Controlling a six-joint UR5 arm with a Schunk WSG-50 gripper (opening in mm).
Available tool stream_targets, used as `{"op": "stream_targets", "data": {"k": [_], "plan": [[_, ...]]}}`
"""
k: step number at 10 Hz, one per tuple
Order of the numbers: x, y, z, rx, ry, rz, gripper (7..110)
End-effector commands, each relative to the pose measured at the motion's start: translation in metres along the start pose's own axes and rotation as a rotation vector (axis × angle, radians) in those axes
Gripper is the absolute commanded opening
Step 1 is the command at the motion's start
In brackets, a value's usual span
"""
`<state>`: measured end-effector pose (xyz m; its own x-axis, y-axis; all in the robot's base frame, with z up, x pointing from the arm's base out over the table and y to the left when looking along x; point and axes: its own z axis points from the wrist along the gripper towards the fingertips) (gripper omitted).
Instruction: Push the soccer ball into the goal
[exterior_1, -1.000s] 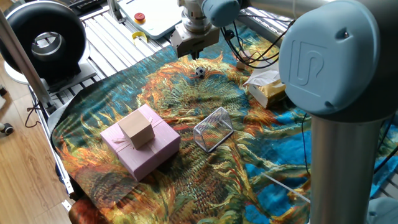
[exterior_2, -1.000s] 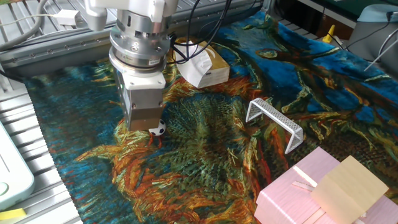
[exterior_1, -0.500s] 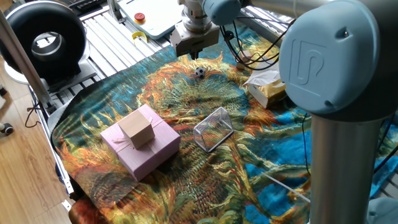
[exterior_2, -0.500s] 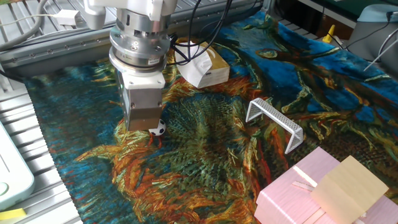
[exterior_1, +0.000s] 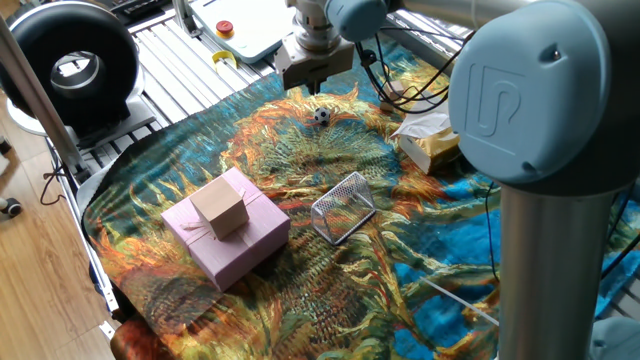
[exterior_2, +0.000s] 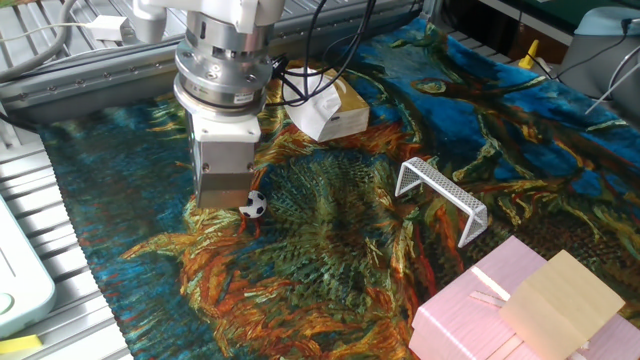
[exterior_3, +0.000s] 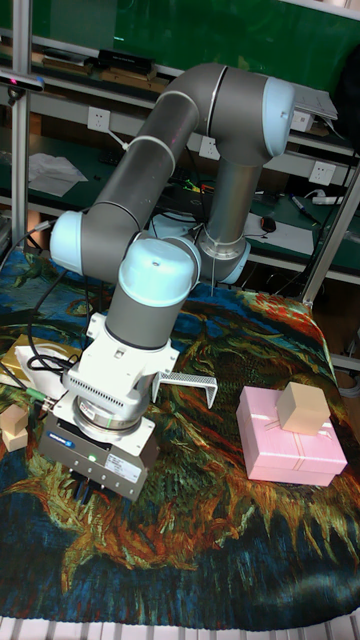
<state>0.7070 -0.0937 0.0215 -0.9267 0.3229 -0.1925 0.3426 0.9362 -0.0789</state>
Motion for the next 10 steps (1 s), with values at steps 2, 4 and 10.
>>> {"op": "stream_targets", "data": {"k": [2,4,10], "plan": [[-0.002,-0.002,-0.001,0.000,-0.006,0.007,7],[-0.002,0.001,-0.001,-0.009,-0.005,0.007,7],[-0.005,0.006,-0.001,-0.030,-0.018,-0.141,7]]}}
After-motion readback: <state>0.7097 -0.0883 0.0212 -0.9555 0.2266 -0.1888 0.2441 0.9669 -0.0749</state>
